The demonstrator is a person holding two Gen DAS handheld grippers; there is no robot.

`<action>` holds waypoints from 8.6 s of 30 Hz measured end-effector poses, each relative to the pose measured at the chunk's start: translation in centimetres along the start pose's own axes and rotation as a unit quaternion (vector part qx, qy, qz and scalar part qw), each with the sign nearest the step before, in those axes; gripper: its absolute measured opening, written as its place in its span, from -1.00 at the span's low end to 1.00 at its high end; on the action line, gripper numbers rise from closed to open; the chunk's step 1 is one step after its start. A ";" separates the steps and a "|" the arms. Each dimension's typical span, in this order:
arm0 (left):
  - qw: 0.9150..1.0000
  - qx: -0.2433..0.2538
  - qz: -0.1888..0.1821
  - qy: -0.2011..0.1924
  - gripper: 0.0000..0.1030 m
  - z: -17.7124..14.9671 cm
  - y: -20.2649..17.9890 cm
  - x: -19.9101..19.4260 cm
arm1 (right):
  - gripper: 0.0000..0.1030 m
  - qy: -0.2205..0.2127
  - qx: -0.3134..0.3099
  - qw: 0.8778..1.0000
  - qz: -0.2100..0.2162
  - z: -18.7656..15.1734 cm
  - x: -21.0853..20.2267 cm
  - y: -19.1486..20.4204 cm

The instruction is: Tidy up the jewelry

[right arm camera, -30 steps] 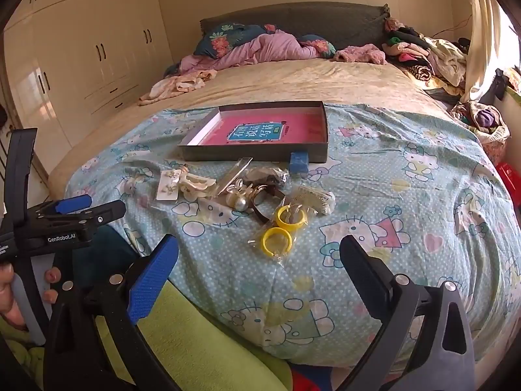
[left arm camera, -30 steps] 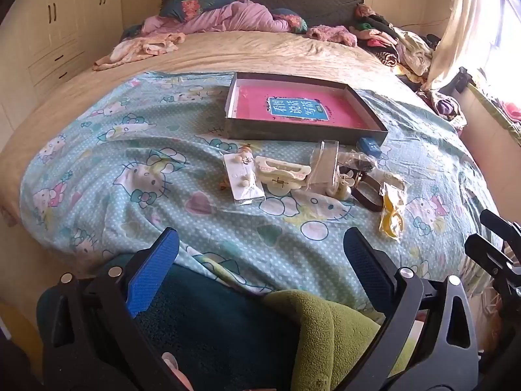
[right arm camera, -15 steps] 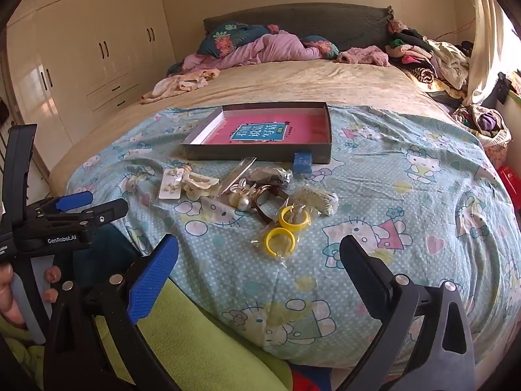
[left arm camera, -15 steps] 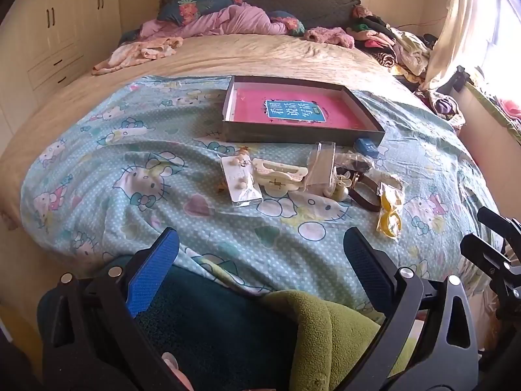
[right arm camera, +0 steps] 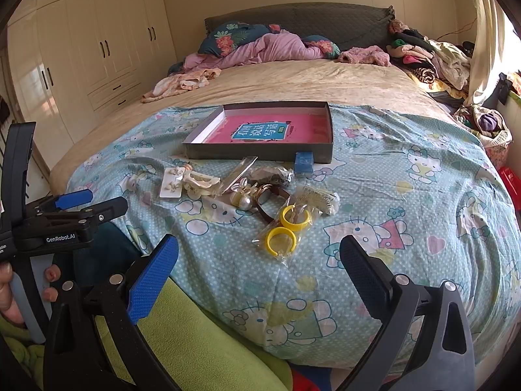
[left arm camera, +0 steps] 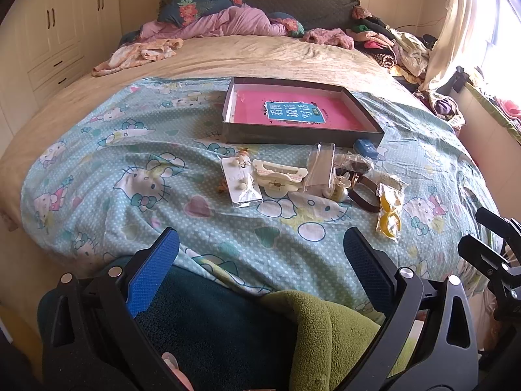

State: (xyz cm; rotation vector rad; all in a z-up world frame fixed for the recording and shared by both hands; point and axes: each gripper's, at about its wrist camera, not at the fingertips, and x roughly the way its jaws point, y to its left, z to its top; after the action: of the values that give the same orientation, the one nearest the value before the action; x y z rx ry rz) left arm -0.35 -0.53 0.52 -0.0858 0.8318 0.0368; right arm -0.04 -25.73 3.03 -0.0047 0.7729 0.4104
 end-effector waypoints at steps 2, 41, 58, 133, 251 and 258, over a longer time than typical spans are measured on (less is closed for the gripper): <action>1.000 0.000 0.000 0.000 0.83 0.0 0.0 0.0 | 0.92 0.000 0.000 1.000 0.000 0.0 -0.1 0.1; 1.000 -0.003 0.004 0.006 0.83 0.6 0.7 0.4 | 0.92 0.007 -0.013 1.000 0.006 0.5 1.0 0.3; 0.998 -0.047 0.016 0.037 0.83 1.9 4.0 5.1 | 0.92 0.022 -0.018 0.999 0.021 3.9 5.1 -1.0; 0.993 -0.022 -0.080 0.079 -0.88 16.3 4.2 21.5 | -0.38 0.054 0.026 0.998 0.028 17.1 24.3 -10.2; 0.984 0.077 -0.059 0.150 -0.78 6.2 4.4 17.5 | -0.31 0.101 0.085 0.988 0.076 1.1 13.0 -6.8; 0.988 0.083 -0.065 0.110 -0.79 6.5 4.1 15.7 | -0.32 0.066 0.070 0.992 0.080 2.5 10.9 -6.8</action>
State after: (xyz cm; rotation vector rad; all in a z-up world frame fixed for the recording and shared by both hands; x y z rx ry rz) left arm 14.70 4.13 -6.99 0.0136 1.0458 -0.1663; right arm 11.11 -27.70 -3.56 0.1636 0.9358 0.5114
